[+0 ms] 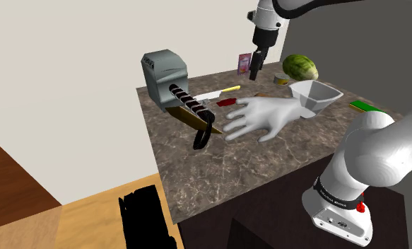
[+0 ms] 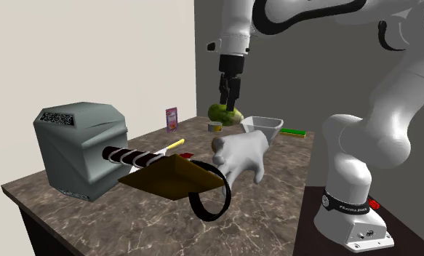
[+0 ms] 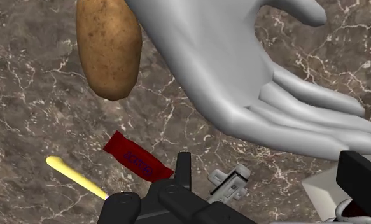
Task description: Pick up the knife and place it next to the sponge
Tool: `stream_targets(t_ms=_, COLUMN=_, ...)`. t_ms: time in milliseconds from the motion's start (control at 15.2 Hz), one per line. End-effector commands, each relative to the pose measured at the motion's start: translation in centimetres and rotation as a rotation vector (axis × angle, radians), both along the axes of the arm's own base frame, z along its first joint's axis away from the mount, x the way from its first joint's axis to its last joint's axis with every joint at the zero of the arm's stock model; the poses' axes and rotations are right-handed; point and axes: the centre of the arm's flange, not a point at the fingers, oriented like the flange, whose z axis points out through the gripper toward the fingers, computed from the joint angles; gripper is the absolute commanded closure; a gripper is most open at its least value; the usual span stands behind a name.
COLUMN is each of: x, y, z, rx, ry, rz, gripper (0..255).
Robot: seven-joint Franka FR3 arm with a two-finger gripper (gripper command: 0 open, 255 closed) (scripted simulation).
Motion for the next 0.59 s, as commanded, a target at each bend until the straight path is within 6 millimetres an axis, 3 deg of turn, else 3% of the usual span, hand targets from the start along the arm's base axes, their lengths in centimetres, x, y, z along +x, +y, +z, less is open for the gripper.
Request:
stream_targets(t_ms=0, x=1.8, y=-2.0, z=-1.5, rx=-0.002, ry=0.008, rz=0.067, gripper=0)
stream_targets(t_ms=528, x=9.3, y=-8.1, z=-6.8, rx=-0.004, ry=0.043, rz=0.319, gripper=0)
